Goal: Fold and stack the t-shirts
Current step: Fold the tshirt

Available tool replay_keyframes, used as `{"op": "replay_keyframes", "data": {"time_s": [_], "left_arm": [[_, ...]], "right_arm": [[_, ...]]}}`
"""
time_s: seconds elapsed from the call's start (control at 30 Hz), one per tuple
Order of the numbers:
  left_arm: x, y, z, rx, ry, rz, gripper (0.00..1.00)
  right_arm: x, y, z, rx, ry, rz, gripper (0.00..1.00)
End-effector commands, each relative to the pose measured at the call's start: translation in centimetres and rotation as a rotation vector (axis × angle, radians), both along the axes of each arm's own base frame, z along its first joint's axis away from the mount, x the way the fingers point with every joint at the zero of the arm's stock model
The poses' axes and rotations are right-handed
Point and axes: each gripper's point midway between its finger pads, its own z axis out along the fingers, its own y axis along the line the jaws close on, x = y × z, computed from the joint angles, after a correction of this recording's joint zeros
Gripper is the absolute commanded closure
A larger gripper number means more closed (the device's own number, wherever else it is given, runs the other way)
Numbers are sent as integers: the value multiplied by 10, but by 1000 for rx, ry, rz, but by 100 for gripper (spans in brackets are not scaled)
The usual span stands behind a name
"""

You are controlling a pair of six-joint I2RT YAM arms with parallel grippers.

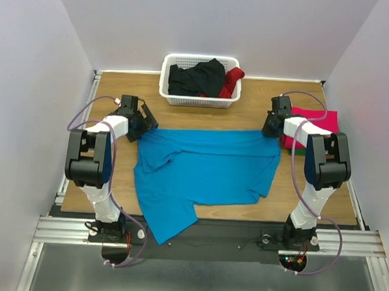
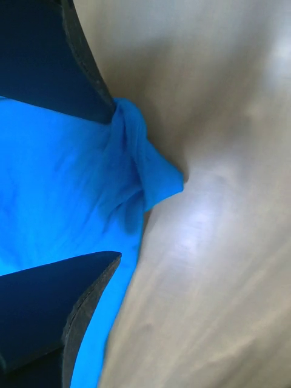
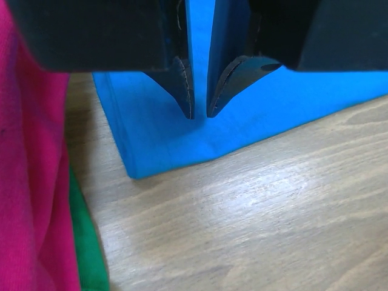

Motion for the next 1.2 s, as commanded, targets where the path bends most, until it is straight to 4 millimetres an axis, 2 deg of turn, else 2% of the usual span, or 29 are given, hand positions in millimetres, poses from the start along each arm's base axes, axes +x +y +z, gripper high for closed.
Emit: {"op": "replay_keyframes", "data": {"time_s": [0.0, 0.03, 0.07, 0.1, 0.13, 0.27, 0.3, 0.37, 0.4, 0.43, 0.5, 0.53, 0.57, 0.6, 0.63, 0.67, 0.7, 0.73, 0.77, 0.8, 0.83, 0.87, 0.9, 0.93, 1.0, 1.03, 1.07, 1.1, 1.17], "left_arm": [[14, 11, -29, 29, 62, -5, 2], [14, 13, -39, 31, 89, -4, 2], [18, 15, -40, 34, 89, -6, 2], [29, 16, -34, 37, 69, -3, 2], [30, 18, -40, 43, 88, -1, 2], [54, 28, -28, 76, 69, 11, 2], [65, 27, -18, 77, 45, 8, 2], [68, 29, -10, 82, 43, 7, 2], [74, 28, 1, 83, 18, 4, 2], [76, 28, 8, 81, 9, 3, 2], [81, 27, 39, 83, -46, 2, 2], [80, 30, 48, 89, -59, 13, 2], [75, 31, 68, 88, -89, 28, 2], [71, 31, 79, 92, -104, 36, 2], [64, 31, 102, 92, -147, 45, 2], [58, 36, 111, 111, -156, 85, 2], [45, 38, 107, 120, -137, 98, 2], [31, 36, 125, 128, -165, 108, 2], [21, 34, 127, 123, -166, 115, 2], [10, 31, 128, 111, -169, 127, 2], [-15, 25, 127, 109, -173, 126, 2], [-38, 22, 105, 106, -122, 139, 2], [-41, 18, 121, 103, -170, 133, 2], [-65, 17, 113, 80, -164, 160, 2], [-97, 3, 99, 24, -166, 163, 1], [-106, -10, 95, -1, -172, 130, 1], [-111, -17, 92, -28, -183, 103, 1], [-121, -23, 77, -43, -166, 74, 1], [-124, -32, 71, -63, -169, 54, 1]], "right_arm": [[4, -6, -10, -19, 15, -10, 81], [9, -6, -9, -18, 7, -13, 81], [10, -5, -15, -19, 21, -12, 81], [12, -5, -15, -18, 19, -9, 81], [15, -4, -16, -17, 17, -6, 81], [29, -5, -12, -26, -2, 2, 80], [35, -4, -7, -30, -17, 11, 80], [39, -4, 0, -31, -33, 15, 78], [41, -3, 6, -29, -46, 19, 77], [43, -3, 18, -31, -73, 28, 76], [43, -1, 33, -26, -101, 36, 66], [41, 0, 52, -19, -137, 43, 64], [37, 4, 60, 0, -146, 58, 54], [33, 6, 67, 10, -154, 68, 47], [24, 10, 84, 33, -177, 84, 35], [16, 10, 88, 39, -175, 81, 32], [8, 11, 95, 44, -181, 74, 29], [-1, 10, 99, 57, -181, 44, 28], [-23, 8, 102, 54, -175, 29, 28], [-34, 7, 103, 62, -173, 14, 28], [-48, 7, 100, 84, -159, -17, 28], [-71, 7, 100, 105, -157, -24, 28], [-86, 9, 93, 125, -140, -26, 29], [-97, 12, 92, 149, -141, -28, 29], [-125, 18, 82, 184, -123, -4, 29], [-135, 25, 75, 217, -102, 24, 29], [-135, 25, 79, 219, -117, 30, 29], [-135, 25, 79, 212, -117, 41, 29], [-132, 27, 80, 208, -115, 60, 31]]}}
